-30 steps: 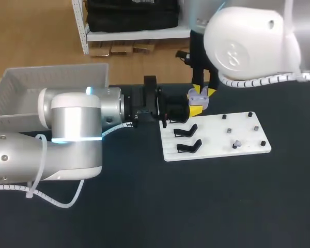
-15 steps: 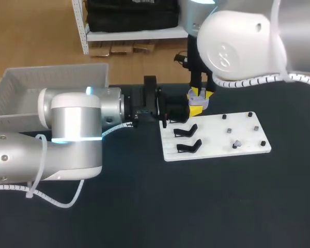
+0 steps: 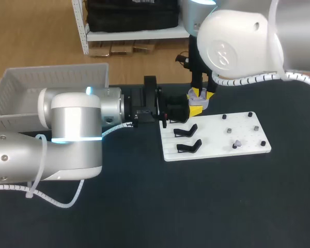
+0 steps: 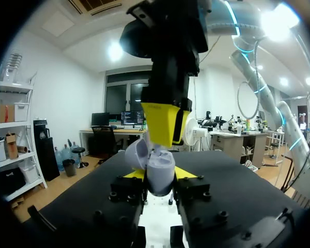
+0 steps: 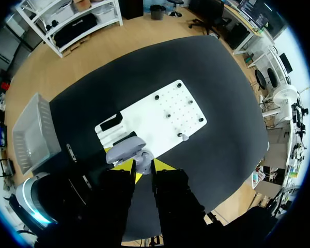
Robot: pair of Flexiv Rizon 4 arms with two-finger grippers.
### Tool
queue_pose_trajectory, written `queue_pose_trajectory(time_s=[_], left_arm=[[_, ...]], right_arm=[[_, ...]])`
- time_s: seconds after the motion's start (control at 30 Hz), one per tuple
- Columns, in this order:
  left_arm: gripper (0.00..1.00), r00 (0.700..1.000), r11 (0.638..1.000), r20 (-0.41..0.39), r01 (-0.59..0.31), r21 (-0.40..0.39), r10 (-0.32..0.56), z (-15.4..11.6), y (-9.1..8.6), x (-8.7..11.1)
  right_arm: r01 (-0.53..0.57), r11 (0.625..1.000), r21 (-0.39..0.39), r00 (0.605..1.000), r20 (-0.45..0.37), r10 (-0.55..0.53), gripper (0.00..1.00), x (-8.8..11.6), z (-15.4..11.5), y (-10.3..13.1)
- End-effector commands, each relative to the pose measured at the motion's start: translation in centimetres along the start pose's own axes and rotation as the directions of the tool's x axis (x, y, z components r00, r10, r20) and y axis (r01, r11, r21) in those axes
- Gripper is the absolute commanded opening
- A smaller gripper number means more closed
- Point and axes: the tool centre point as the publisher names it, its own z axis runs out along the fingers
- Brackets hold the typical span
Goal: Pick up each earbud case from the left stands, insert the matching earbuds, close the lid, and place the case in the box.
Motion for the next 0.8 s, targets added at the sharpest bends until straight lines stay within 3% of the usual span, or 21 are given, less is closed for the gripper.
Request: queue_pose_trajectory(time_s=[0.03,0.33,0.37,0.4,0.43,0.67,0.8], left_arm=[[0.00,1.000,1.000,0.008,-0.005,-0.008,0.005,0.0,-0.1,0.2],[0.00,1.000,1.000,0.008,-0.005,-0.008,0.005,0.0,-0.1,0.2],[0.00,1.000,1.000,0.008,-0.005,-0.008,0.005,0.0,-0.1,0.2],[0.00,1.000,1.000,0.008,-0.005,-0.008,0.005,0.0,-0.1,0.2],[0.00,1.000,1.000,0.008,-0.005,-0.008,0.005,0.0,-0.1,0.2],[0.00,1.000,1.000,0.008,-0.005,-0.008,0.005,0.0,-0.1,0.2],[0.00,1.000,1.000,0.008,-0.005,-0.008,0.005,0.0,-0.1,0.2]], right_arm=[[-0.001,1.000,0.008,1.000,-0.005,0.001,0.00,-0.1,0.3,0.3],[-0.007,1.000,0.014,1.000,-0.012,0.008,0.00,0.0,0.8,0.2],[-0.008,1.000,0.014,1.000,-0.013,0.008,0.16,0.0,0.7,0.1],[-0.008,1.000,0.012,1.000,-0.013,0.008,0.44,0.1,0.6,0.1],[-0.006,1.000,0.011,1.000,-0.010,0.006,0.66,0.2,0.5,0.0],[0.063,0.996,-0.056,0.998,0.002,-0.063,1.00,1.6,-1.5,-1.3],[0.157,0.978,-0.138,0.987,0.060,-0.150,1.00,2.5,-2.0,-3.5]])
